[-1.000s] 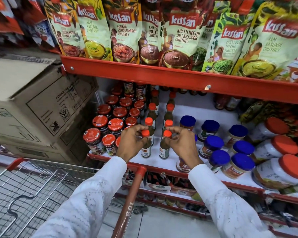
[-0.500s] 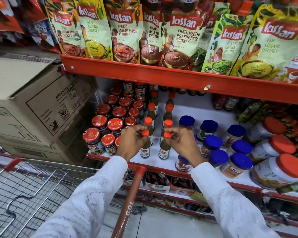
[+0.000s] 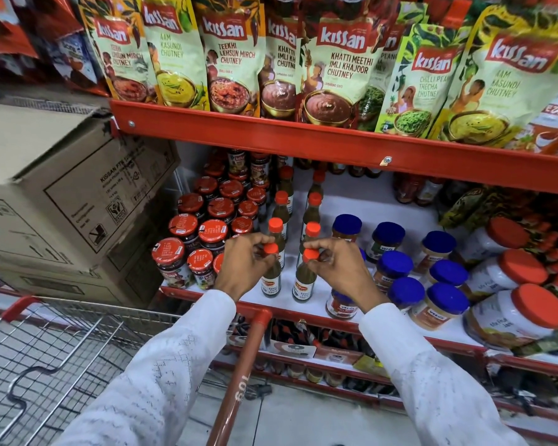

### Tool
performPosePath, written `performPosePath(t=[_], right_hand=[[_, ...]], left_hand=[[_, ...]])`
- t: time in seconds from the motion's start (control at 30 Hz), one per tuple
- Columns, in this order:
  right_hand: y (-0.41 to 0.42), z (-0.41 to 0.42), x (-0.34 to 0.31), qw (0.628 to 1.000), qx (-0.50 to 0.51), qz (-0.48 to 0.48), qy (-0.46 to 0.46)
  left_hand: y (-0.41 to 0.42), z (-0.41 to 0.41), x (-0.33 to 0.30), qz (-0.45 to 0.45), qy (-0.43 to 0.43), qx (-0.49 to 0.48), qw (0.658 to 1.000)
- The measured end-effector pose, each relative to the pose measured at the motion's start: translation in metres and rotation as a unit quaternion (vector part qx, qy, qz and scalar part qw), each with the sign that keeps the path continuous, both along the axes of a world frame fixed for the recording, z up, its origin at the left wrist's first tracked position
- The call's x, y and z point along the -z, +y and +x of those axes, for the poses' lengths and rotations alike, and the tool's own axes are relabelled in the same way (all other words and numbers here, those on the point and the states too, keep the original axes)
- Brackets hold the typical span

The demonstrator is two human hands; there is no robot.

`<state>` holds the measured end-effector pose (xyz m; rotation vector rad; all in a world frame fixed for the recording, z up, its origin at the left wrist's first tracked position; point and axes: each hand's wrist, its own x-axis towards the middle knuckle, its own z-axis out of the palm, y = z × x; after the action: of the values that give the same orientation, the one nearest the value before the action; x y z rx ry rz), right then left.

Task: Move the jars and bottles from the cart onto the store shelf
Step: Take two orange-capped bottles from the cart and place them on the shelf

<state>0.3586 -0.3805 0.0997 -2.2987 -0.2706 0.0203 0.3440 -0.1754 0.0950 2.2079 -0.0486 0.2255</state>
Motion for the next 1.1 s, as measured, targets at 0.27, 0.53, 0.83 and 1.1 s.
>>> performPosePath(t=[0.27, 0.53, 0.83, 1.1], right_hand=[[-0.001, 0.002, -0.002, 0.999, -0.031, -0.014, 0.003], [-0.005, 0.000, -0.004, 0.999, -0.043, -0.018, 0.018], [-0.002, -0.005, -0.002, 0.999, -0.032, -0.007, -0.009], [-0.003, -0.008, -0.001, 0.999, -0.031, -0.001, -0.022]], left_hand=[[0.001, 0.000, 0.001, 0.004, -0.005, -0.003, 1.000], [-0.002, -0.003, 0.000, 0.009, 0.002, -0.004, 1.000], [-0.001, -0.004, 0.000, 0.013, 0.009, -0.008, 1.000], [-0.001, -0.004, 0.000, 0.019, 0.004, -0.009, 1.000]])
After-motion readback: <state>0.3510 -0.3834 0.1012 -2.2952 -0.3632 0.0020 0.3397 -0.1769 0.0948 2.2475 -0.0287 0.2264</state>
